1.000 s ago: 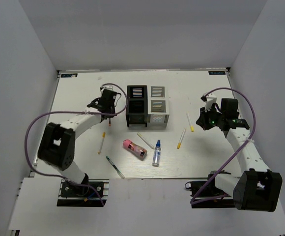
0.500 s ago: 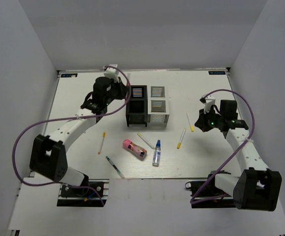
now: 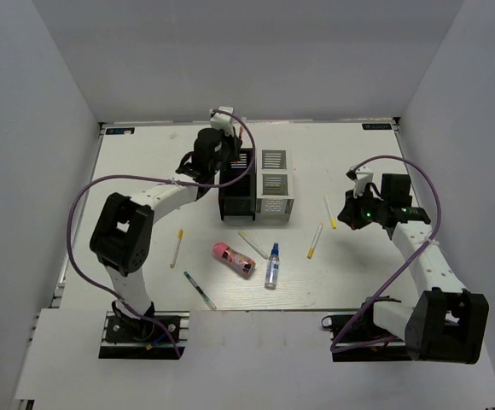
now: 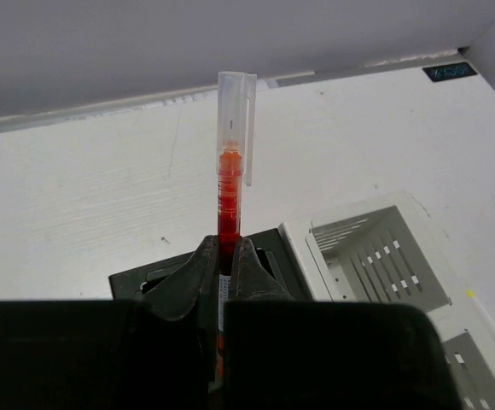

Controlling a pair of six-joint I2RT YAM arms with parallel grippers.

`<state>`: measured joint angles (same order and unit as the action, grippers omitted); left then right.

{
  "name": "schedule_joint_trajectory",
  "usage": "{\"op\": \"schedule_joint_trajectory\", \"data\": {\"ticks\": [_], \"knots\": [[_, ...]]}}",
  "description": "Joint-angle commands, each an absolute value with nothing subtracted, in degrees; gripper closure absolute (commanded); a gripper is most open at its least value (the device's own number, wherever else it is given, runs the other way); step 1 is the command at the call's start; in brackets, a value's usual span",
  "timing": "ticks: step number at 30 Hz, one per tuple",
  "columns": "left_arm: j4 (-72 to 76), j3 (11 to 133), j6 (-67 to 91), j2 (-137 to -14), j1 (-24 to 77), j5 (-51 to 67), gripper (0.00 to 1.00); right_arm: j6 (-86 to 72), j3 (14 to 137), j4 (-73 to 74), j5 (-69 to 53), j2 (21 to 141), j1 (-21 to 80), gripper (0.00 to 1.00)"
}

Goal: Sort the stationery into containers
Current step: Place the stationery into the container

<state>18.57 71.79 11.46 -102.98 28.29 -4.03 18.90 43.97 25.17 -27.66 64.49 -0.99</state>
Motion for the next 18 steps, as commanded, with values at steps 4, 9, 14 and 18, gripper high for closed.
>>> {"op": "schedule_joint_trajectory", "data": {"ticks": [4, 9, 14, 18], "knots": [[22.32, 75.76, 10.54, -106.17, 30.4, -6.33, 1.0, 19.86, 43.95, 24.52, -28.22, 65.21, -1.05, 1.0], [23.82, 73.13, 11.16, -106.17, 30.94, -6.86, 1.0, 20.13, 43.42, 24.43, -28.3, 65.04, -1.14, 1.0], [23.82, 71.46, 11.16, -106.17, 30.94, -6.86, 0.85, 20.13, 42.8, 24.17, -28.13, 65.21, -1.05, 1.0], [23.21, 70.14, 11.16, -105.64, 30.94, -6.86, 0.84, 20.21, 42.63, 23.91, -27.77, 64.95, -1.05, 1.0]]}}
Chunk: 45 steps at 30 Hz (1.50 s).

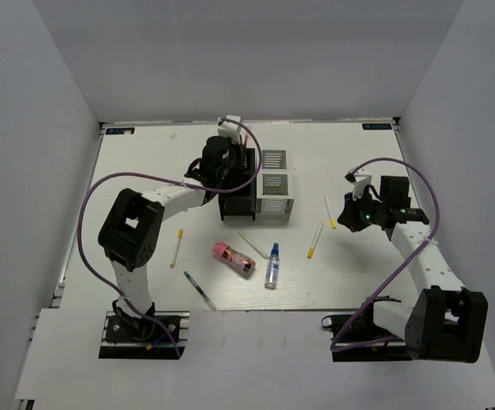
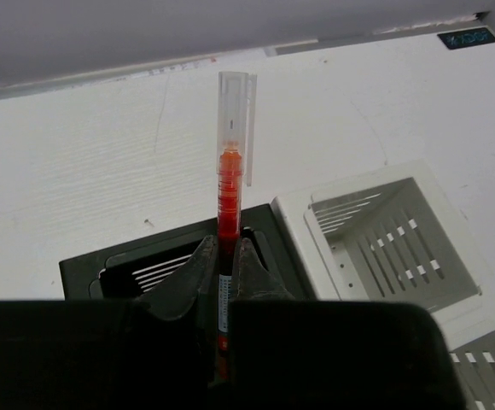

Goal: Sort the stationery into containers
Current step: Place the stationery into the container, then grab a piece of stationery with the right arm

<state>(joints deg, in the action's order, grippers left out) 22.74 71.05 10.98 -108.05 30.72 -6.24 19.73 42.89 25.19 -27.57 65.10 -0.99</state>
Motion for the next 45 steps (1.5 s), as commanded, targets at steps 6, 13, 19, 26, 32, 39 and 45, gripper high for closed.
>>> {"op": "schedule_joint_trajectory", "data": {"ticks": [6, 13, 19, 26, 32, 39, 45], "knots": [[21.88, 69.52, 10.55, -105.64, 31.46, -8.61, 0.53, 20.13, 42.36, 24.08, -27.86, 64.69, -1.05, 1.0], [23.03, 68.99, 10.02, -103.1, 31.46, -8.61, 0.0, 21.0, 42.54, 24.43, -28.47, 64.51, -1.05, 0.99], [22.51, 68.99, 10.02, -95.04, 31.99, -6.6, 0.0, 27.77, 45.79, 29.26, -38.12, 63.81, -1.05, 0.32], [4.43, 63.92, 24.23, -79.58, 31.04, -2.91, 0.0, 38.57, 52.45, 41.21, -52.79, 64.15, -0.53, 0.1], [-0.53, 50.91, 33.73, -60.59, 31.03, -7.37, 0.0, 40.96, 54.49, 47.38, -58.81, 62.59, 6.83, 0.39], [-10.45, 42.45, 36.74, -41.25, 31.82, -12.13, 0.0, 33.5, 55.1, 42.37, -50.91, 65.3, 22.75, 0.44], [-16.78, 46.13, 34.55, -36.13, 31.82, -12.21, 0.0, 21.73, 60.46, 33.85, -45.88, 73.11, 44.35, 0.36]]}}
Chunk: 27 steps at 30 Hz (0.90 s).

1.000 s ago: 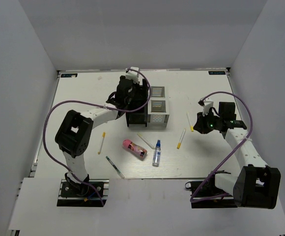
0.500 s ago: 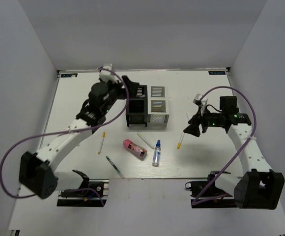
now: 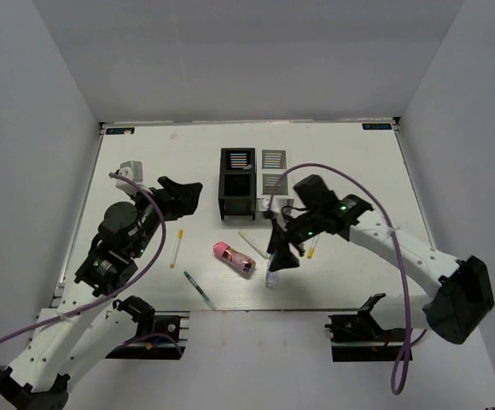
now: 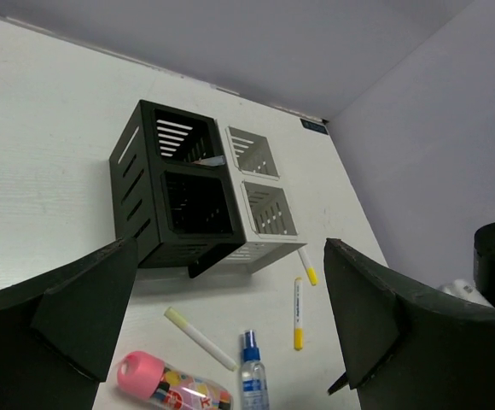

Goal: Sort the stationery into containers
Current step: Grab a piece of stationery with the right arm

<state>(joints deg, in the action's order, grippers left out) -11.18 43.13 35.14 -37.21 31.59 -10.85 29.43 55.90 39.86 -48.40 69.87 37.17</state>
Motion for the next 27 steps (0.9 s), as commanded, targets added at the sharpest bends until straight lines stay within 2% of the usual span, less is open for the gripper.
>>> {"op": "schedule_joint_trajectory", "data": {"ticks": [1, 3, 7, 12, 15, 20, 21, 27], "knots": [[-17.74, 47.01, 33.93, -36.12, 31.82, -13.52, 0.0, 18.92, 61.34, 32.45, -44.49, 74.6, 46.12, 0.34], [-20.11, 49.47, 33.06, -34.11, 31.82, -14.76, 0.0, 14.53, 64.15, 30.34, -42.46, 79.26, 51.65, 0.32], [-23.72, 52.38, 32.26, -31.9, 31.82, -15.38, 0.0, 9.5, 68.98, 25.41, -30.98, 86.11, 58.88, 0.3], [-29.08, 54.84, 32.26, -27.69, 31.29, -16.78, 0.0, 2.99, 74.17, 21.89, -23.56, 95.08, 67.75, 0.32], [-30.76, 56.77, 31.55, -25.93, 31.29, -18.45, 0.0, -3.15, 75.4, 19.34, -14.62, 99.38, 73.19, 0.34], [-34.53, 62.48, 29.54, -26.46, 30.77, -19.16, 0.0, -11.42, 82.6, 21.0, -3.53, 108.18, 77.34, 0.4], [-35.06, 63.19, 29.53, -27.06, 30.76, -19.16, 0.0, -12.3, 84.1, 20.92, 1.62, 109.59, 78.21, 0.4], [-35.25, 63.73, 29.0, -26.46, 30.76, -18.63, 0.0, -13.88, 92.01, 24.25, 12.01, 117.24, 80.33, 0.41]]}}
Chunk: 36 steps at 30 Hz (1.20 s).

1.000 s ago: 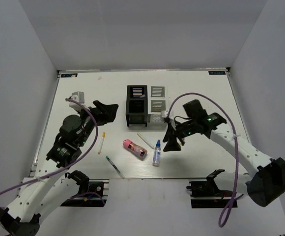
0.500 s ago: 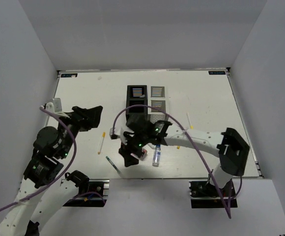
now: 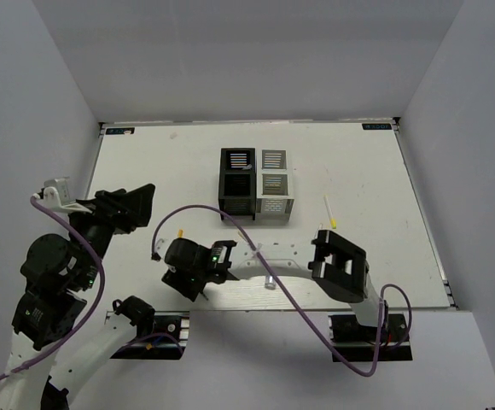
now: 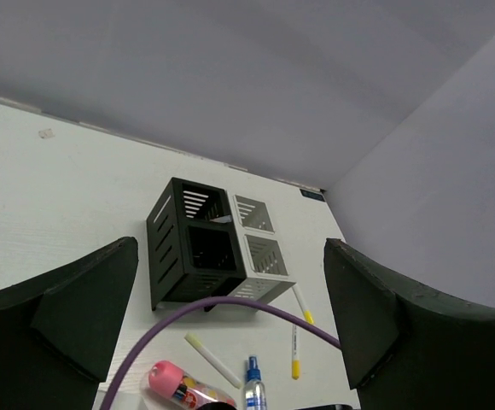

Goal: Sort the stationery into containers
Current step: Grab a piece of stationery with the right arm

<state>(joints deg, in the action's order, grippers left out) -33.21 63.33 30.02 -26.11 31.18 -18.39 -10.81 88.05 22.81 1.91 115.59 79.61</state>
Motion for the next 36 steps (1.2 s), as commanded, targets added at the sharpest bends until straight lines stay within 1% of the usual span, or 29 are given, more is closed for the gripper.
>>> {"op": "schedule_joint_trajectory", "data": {"ticks": [1, 5, 9, 13, 19, 21, 23, 24, 25, 29, 30, 32, 35, 36], "knots": [[-35.24, 63.72, 29.0, -26.46, 30.76, -18.63, 0.0, -13.8, 93.24, 24.34, 13.35, 117.59, 80.51, 0.41], [-35.24, 63.19, 29.53, -25.84, 30.76, -18.11, 0.0, -13.62, 91.76, 23.82, 13.8, 118.82, 80.68, 0.41], [-35.24, 62.58, 30.05, -25.31, 30.76, -17.58, 0.0, -13.62, 89.39, 23.03, 11.96, 119.62, 80.51, 0.44], [-36.38, 61.44, 31.28, -25.31, 30.76, -17.06, 0.0, -13.36, 87.45, 22.33, 9.24, 119.62, 80.42, 0.51], [-37.71, 59.6, 34.97, -24.79, 30.76, -16.52, 0.0, -13.36, 85.69, 21.53, 5.2, 120.58, 80.51, 0.52], [-37.71, 58.89, 36.12, -23.21, 30.76, -16.52, 0.0, -13.1, 85.25, 21.36, 4.66, 120.85, 80.51, 0.54], [-37.71, 57.58, 37.0, -22.33, 30.76, -17.05, 0.0, -12.92, 84.73, 21.27, 4.83, 121.11, 80.42, 0.58], [-37.71, 57.57, 38.05, -21.8, 30.76, -17.66, 0.0, -12.75, 84.47, 21.1, 4.49, 121.37, 80.42, 0.58], [-37.71, 57.05, 39.54, -20.67, 30.76, -17.67, 0.0, -12.83, 84.38, 21.01, 4.48, 121.55, 80.42, 0.61], [-37.09, 55.99, 40.08, -18.73, 30.76, -18.37, 0.0, -12.22, 82.44, 20.74, 3.26, 122.25, 80.24, 0.78], [-37.09, 55.99, 40.08, -18.2, 30.76, -18.37, 0.0, -11.87, 81.75, 20.57, 3.16, 121.73, 80.07, 0.89], [-37.61, 55.99, 40.08, -18.19, 30.76, -18.37, 0.0, -11.25, 80.78, 20.13, 3.08, 120.5, 79.72, 0.99], [-37.62, 55.99, 40.08, -18.72, 30.76, -18.37, 0.0, -9.94, 79.19, 19.78, 3.43, 116.99, 78.41, 1.0], [-37.62, 55.99, 40.08, -18.72, 30.76, -18.37, 0.03, -9.84, 79.1, 19.86, 3.25, 114.02, 78.05, 1.0]]}}
